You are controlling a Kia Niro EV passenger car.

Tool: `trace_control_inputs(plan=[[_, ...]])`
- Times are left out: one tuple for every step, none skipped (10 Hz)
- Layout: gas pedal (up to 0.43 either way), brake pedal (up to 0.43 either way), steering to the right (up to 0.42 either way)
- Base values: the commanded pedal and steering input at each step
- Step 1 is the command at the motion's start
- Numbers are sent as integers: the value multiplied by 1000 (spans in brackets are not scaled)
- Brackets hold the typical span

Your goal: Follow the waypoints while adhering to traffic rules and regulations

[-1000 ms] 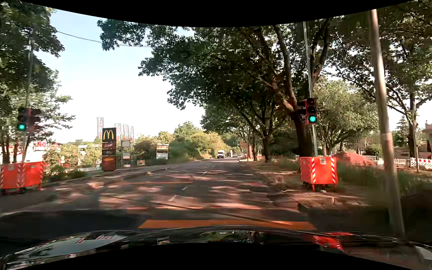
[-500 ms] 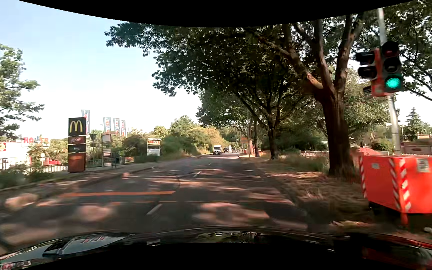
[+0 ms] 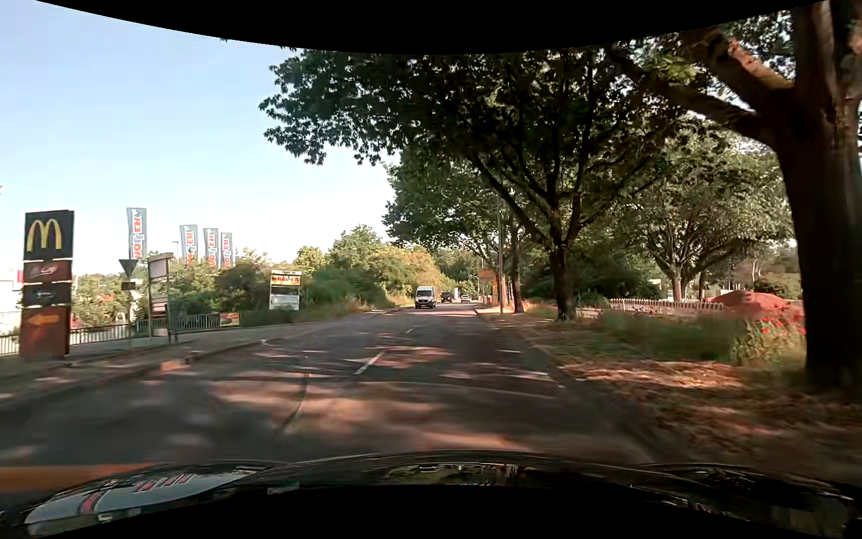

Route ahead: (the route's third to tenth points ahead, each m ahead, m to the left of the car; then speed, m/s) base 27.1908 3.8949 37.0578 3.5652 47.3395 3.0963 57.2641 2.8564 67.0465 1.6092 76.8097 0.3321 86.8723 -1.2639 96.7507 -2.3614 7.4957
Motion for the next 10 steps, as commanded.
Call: trace_control_inputs(plan=[[67, 0, 9], [67, 0, 9], [67, 0, 10], [67, 0, 9], [79, 0, 9], [79, 0, 8], [79, 0, 7], [79, 0, 7], [79, 0, 7], [79, 0, 6]])
